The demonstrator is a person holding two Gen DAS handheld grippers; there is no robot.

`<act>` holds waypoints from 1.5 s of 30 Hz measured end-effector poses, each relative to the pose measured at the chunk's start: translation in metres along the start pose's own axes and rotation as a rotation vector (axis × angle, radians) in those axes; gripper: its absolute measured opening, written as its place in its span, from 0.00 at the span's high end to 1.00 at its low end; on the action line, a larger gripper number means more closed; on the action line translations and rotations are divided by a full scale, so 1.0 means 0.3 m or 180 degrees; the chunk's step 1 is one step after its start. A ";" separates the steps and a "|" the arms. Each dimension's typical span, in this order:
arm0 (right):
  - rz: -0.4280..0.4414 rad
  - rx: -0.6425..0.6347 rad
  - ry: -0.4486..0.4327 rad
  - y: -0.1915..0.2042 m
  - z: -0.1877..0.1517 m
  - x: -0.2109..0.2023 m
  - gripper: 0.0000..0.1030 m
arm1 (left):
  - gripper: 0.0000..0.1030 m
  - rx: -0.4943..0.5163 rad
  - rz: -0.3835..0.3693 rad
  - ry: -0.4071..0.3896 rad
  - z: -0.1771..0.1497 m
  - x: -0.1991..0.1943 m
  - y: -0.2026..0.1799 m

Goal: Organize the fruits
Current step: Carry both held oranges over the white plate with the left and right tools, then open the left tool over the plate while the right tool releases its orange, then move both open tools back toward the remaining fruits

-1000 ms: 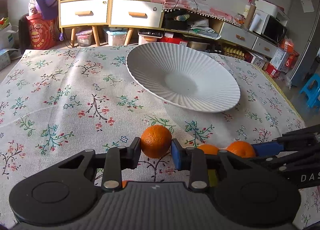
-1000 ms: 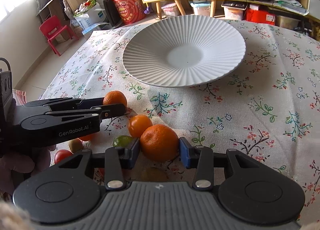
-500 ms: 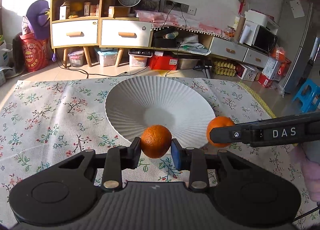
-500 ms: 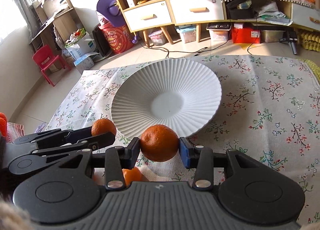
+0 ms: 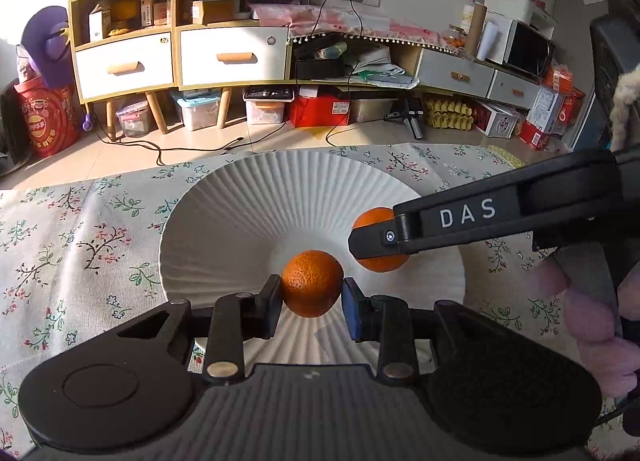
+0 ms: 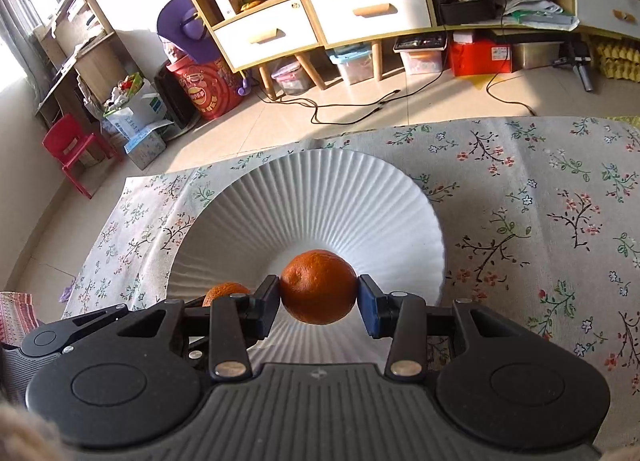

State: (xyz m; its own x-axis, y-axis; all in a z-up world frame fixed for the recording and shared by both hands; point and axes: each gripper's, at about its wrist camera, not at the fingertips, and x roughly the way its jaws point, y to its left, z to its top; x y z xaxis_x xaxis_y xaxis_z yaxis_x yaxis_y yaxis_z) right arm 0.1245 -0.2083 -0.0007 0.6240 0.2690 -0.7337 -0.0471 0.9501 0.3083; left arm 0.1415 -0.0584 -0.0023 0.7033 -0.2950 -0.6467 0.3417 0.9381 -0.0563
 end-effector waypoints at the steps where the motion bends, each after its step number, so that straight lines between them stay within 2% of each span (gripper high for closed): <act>1: -0.0008 0.0002 0.0011 0.001 0.004 0.011 0.63 | 0.77 0.0004 0.0001 0.0010 0.001 0.008 0.001; 14: -0.0062 -0.0109 0.0063 0.012 0.018 0.036 0.62 | 0.76 -0.0014 -0.0065 0.0106 -0.007 0.051 0.004; 19: -0.0077 -0.0066 0.0051 0.012 0.021 0.025 0.58 | 0.74 0.0029 -0.0044 0.0109 -0.004 0.046 -0.002; 22: -0.0088 -0.0081 0.0024 0.020 0.022 0.006 0.47 | 0.62 0.0040 -0.0034 0.0085 -0.001 0.027 -0.007; 24: -0.0087 -0.0104 0.0008 0.024 0.020 -0.010 0.44 | 0.53 0.0056 -0.0030 0.0054 0.001 0.007 -0.009; 30: -0.0100 -0.0092 -0.0046 0.021 0.005 -0.070 0.31 | 0.37 0.0110 0.0000 0.0046 -0.002 -0.062 -0.010; 35: -0.0144 -0.0066 -0.0052 0.015 -0.017 -0.112 0.25 | 0.27 0.0075 -0.0007 0.0038 -0.024 -0.121 0.001; 45: -0.0148 -0.0166 -0.0039 0.022 -0.091 -0.182 0.15 | 0.15 0.0110 0.0020 0.0053 -0.083 -0.229 0.007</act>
State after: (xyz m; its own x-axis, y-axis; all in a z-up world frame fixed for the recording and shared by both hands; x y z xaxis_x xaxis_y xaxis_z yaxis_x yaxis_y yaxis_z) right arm 0.0688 -0.2124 0.0249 0.6359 0.2226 -0.7390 -0.0581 0.9686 0.2417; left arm 0.0783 -0.0316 0.0230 0.6952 -0.2859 -0.6595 0.3588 0.9330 -0.0262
